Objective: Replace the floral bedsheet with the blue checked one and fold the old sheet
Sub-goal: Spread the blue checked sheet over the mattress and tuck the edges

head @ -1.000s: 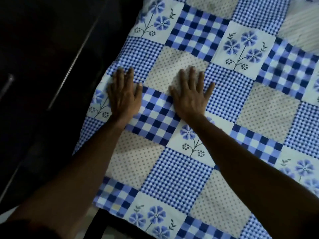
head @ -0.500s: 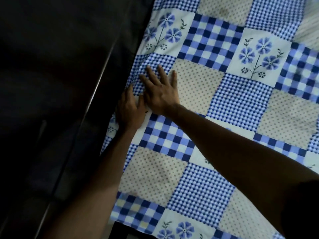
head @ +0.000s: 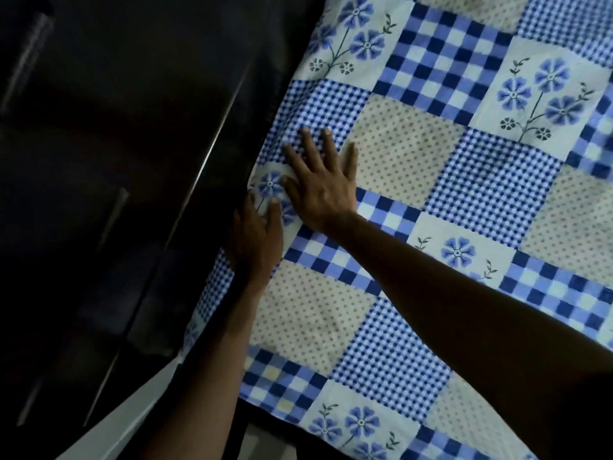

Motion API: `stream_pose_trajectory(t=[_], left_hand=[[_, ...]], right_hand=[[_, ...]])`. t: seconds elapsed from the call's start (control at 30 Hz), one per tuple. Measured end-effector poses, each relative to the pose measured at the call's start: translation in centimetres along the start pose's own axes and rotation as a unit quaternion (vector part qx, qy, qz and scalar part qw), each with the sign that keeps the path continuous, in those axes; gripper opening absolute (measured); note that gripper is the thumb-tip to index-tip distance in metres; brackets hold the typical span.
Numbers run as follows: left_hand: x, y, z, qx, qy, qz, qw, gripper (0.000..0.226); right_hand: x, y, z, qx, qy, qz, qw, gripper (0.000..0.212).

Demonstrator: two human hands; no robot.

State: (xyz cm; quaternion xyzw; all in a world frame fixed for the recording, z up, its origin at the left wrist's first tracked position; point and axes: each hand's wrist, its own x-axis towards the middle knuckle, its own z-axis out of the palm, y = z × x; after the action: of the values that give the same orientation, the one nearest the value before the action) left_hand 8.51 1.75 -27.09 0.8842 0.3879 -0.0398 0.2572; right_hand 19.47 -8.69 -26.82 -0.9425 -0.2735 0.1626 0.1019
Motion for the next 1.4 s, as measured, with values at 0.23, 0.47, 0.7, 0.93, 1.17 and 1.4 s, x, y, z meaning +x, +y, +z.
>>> stream_pose_trajectory(t=[0.23,0.47,0.7,0.93,1.17,1.4], left_hand=[[0.7,1.4,-1.2,0.070,-0.005,-0.014,0.997,0.063],[0.6,7.4,-0.9,0.103,0.083,0.171,0.976,0.057],[6.1,16.6,3.1,0.048,0.042,0.402,0.913,0.048],[11.8,22.1,5.3,-0.108,0.139,0.405,0.897,0.040],[16.6,25.4,6.1,-0.181,0.169,0.381,0.891,0.042],[19.2,32.4,8.7,0.060,0.046,0.518,0.852,0.059]], right_hand=[[4.3,-1.5,-3.6,-0.050,-0.095,-0.130,0.986,0.049],[0.6,12.9,-8.3,0.040,0.152,0.185,0.970,0.054],[0.7,22.8,-7.9,0.052,0.110,0.384,0.915,0.070],[15.0,13.4,-8.4,-0.006,0.052,0.135,0.990,0.068],[20.1,16.1,-13.2,0.020,0.020,-0.059,0.998,0.066],[13.3,26.7,-14.5,0.079,0.279,0.272,0.917,0.053]])
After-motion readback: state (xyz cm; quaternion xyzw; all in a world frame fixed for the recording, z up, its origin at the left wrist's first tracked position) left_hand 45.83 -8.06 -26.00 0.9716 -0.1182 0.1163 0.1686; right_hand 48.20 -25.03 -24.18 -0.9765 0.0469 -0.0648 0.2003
